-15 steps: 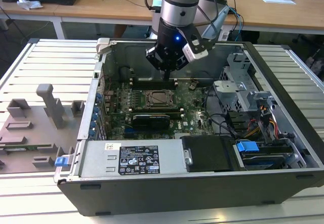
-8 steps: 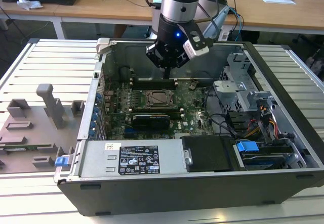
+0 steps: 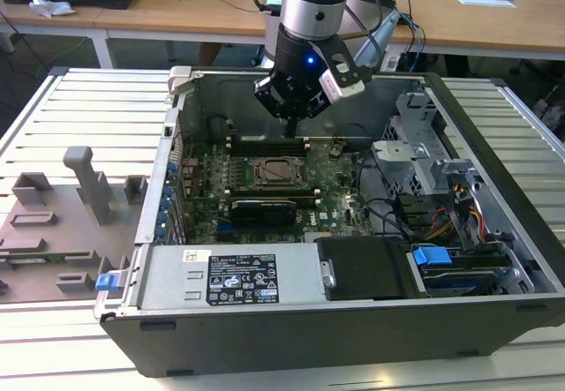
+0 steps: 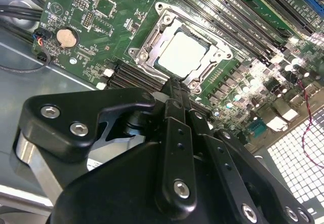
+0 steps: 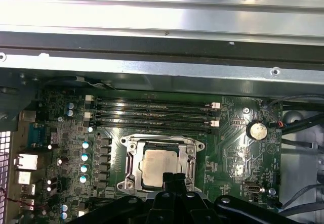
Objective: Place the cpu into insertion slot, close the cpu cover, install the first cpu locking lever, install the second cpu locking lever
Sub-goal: 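Install the second cpu locking lever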
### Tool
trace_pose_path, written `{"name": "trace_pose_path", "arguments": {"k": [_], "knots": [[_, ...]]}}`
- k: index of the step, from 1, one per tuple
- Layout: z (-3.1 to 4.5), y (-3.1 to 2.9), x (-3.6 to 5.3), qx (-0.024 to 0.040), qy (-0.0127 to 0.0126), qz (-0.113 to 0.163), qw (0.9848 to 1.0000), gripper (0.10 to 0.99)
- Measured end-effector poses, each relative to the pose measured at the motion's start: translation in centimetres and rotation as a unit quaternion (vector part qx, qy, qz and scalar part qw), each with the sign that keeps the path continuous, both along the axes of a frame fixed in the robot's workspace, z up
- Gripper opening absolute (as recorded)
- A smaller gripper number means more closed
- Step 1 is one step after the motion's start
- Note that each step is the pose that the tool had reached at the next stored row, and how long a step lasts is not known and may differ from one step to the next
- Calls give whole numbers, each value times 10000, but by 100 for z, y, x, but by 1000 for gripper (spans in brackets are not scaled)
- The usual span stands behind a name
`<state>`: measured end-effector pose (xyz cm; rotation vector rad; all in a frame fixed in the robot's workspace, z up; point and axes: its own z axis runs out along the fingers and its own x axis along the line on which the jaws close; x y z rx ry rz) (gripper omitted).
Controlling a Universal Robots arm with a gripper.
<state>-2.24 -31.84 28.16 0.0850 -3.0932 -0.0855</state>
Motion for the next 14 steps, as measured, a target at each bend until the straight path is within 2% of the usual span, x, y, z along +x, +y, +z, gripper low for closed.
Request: {"name": "trace_pose_path", "arguments": {"k": [4, 8, 11, 14], "knots": [[1, -9, 0, -1, 0, 0, 10000, 106], [0, -45, -2, 0, 0, 0, 10000, 106], [0, -93, -4, 0, 0, 0, 10000, 106], [0, -171, -4, 0, 0, 0, 10000, 106]]}}
